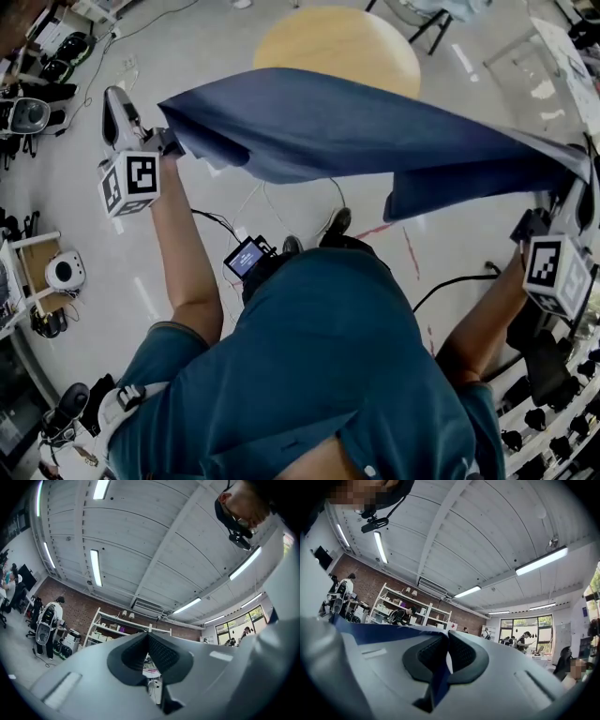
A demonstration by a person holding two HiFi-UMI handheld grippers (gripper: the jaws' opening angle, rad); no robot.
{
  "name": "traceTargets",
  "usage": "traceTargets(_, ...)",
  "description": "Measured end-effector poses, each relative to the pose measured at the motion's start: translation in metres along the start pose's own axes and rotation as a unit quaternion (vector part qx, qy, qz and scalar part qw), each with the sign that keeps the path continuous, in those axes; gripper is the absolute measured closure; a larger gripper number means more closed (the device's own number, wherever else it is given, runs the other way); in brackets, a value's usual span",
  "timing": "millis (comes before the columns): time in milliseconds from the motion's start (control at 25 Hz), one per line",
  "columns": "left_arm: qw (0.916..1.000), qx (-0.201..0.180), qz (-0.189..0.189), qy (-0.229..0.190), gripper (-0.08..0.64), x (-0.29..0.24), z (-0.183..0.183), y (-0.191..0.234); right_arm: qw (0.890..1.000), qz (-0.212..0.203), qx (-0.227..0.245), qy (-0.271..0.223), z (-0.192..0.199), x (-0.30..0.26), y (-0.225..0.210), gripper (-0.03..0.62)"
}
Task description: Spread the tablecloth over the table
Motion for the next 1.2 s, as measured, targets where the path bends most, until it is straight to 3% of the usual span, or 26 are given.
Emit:
traceTargets(400,0.9995,-0.026,-0.016,0.006,0.561,-0.014,-0.006,-0.038,0.999,-0.032,-0.028,-0.012,0.019,-0.042,-0.034,0.581)
traceTargets(720,0.9984,-0.053,-0.020,-0.008,0.561,-0.055,-0.011,-0.066,0.997,-0.057,-0.042,-0.011,0.033,-0.092,-0.053,0.581)
traceTargets(1200,0.9990,-0.041,-0.021,0.001,0.561,-0.138,0.044,-0.041,0.999,-0.038,-0.022,0.012,0.052,-0.174,-0.037,0.581)
Point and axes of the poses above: the fingertips, and each gripper's own axes: x backward along the fingers, y to its left, z out of its underside, the point moved 7 cm from there along x, backward along the fingers, and after that the axes turned 2 degrees about -x, right-handed, at the moved point
